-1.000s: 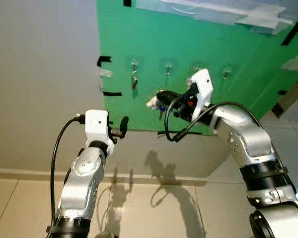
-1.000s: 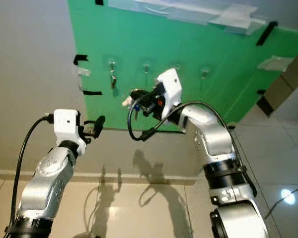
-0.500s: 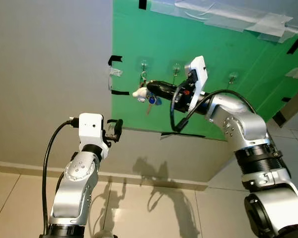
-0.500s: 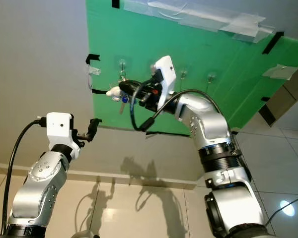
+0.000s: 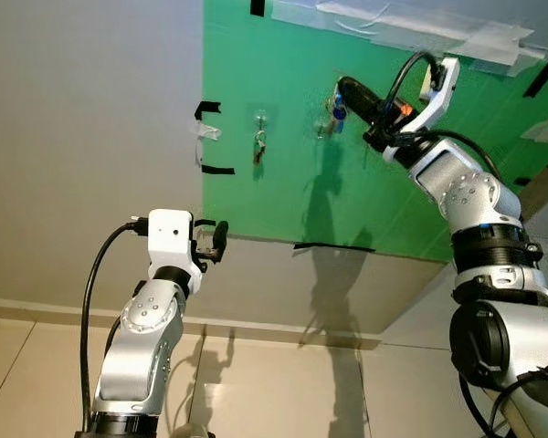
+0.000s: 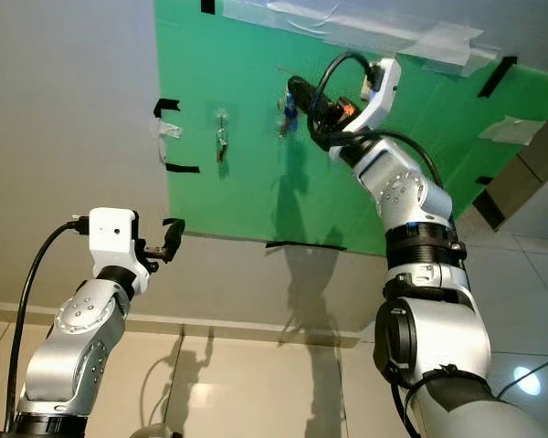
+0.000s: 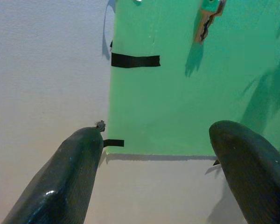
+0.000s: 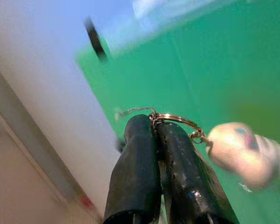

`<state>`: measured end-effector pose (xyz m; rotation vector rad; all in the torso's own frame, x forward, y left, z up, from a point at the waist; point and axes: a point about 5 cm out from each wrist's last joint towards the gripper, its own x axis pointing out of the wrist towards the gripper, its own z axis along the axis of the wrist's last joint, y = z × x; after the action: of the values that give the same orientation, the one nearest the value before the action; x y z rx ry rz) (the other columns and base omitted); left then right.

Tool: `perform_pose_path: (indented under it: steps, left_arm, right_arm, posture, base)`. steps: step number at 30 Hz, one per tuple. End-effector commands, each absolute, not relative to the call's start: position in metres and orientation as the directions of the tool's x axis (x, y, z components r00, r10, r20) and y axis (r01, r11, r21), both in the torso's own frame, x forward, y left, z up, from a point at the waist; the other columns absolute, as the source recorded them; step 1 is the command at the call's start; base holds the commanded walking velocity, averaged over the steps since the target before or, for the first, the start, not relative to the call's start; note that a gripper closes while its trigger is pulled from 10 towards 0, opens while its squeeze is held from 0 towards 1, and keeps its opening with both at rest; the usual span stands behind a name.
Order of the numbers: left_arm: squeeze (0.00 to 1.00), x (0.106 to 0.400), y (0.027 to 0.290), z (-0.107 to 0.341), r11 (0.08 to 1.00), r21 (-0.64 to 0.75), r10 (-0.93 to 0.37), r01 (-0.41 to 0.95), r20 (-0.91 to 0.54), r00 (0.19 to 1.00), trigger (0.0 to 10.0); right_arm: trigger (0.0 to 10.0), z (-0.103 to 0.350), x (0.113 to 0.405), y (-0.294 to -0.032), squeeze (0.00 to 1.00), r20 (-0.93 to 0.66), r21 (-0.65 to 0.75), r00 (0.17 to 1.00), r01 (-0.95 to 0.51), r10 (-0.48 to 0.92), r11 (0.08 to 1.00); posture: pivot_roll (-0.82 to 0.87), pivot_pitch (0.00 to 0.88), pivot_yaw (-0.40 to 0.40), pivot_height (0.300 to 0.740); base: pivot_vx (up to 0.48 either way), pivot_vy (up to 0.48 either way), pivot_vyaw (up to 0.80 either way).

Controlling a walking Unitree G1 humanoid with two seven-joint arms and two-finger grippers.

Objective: Hang keys on a hook

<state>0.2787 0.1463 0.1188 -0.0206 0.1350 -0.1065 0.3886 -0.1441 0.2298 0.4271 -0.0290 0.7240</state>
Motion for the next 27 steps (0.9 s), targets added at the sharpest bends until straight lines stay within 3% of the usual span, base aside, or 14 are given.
perform_pose_path:
  steps: [1,3,5,8,11,13,19,27]
  left_arm:
    - [0.00,0.282,0.141,0.122,0.993,-0.034,-0.120,0.117,-0.127,0.985,10.0]
    - [0.00,0.283,0.141,0.122,0.992,-0.034,-0.121,0.118,-0.126,0.985,10.0]
    - [0.00,0.284,0.138,0.123,0.992,-0.039,-0.128,0.124,-0.123,0.984,10.0]
    - [0.00,0.284,0.137,0.123,0.991,-0.042,-0.131,0.127,-0.123,0.984,10.0]
    - [0.00,0.285,0.135,0.122,0.990,-0.049,-0.135,0.130,-0.124,0.983,10.0]
    - [0.00,0.285,0.134,0.121,0.990,-0.052,-0.137,0.131,-0.125,0.983,10.0]
    - [0.00,0.287,0.131,0.120,0.989,-0.058,-0.142,0.136,-0.126,0.982,10.0]
    - [0.00,0.289,0.130,0.120,0.988,-0.059,-0.147,0.140,-0.123,0.981,10.0]
  right_arm:
    - [0.0,0.227,0.381,-0.130,0.00,0.054,0.041,0.699,-0.715,0.713,0.698]
    - [0.0,0.229,0.376,-0.126,0.00,0.019,-0.096,0.674,-0.734,0.738,0.673]
    - [0.0,0.232,0.369,-0.123,0.00,-0.036,-0.349,0.651,-0.719,0.758,0.601]
    - [0.0,0.233,0.366,-0.123,0.00,-0.051,-0.475,0.654,-0.681,0.755,0.557]
    - [0.0,0.230,0.360,-0.125,0.00,-0.092,-0.784,0.691,-0.495,0.717,0.376]
    - [0.0,0.224,0.357,-0.127,0.00,-0.118,-0.893,0.703,-0.385,0.701,0.235]
    - [0.0,0.220,0.355,-0.129,0.00,-0.112,-0.951,0.708,-0.280,0.698,0.132]
    - [0.0,0.215,0.355,-0.128,0.00,-0.090,-0.959,0.695,-0.253,0.714,0.125]
  posture:
    - [0.13,0.000,-0.125,0.740]
    - [0.12,0.000,-0.124,0.740]
    - [0.11,0.000,-0.126,0.740]
    - [0.11,0.000,-0.126,0.740]
    - [0.09,0.000,-0.128,0.740]
    - [0.09,0.000,-0.129,0.740]
    - [0.08,0.000,-0.127,0.740]
    - [0.08,0.000,-0.129,0.740]
  base:
    - [0.000,0.000,0.00]
    - [0.000,0.000,0.00]
    - [0.000,0.000,0.00]
    - [0.000,0.000,0.00]
    - [0.000,0.000,0.00]
    - [0.000,0.000,0.00]
    - [0.000,0.000,0.00]
    - [0.000,0.000,0.00]
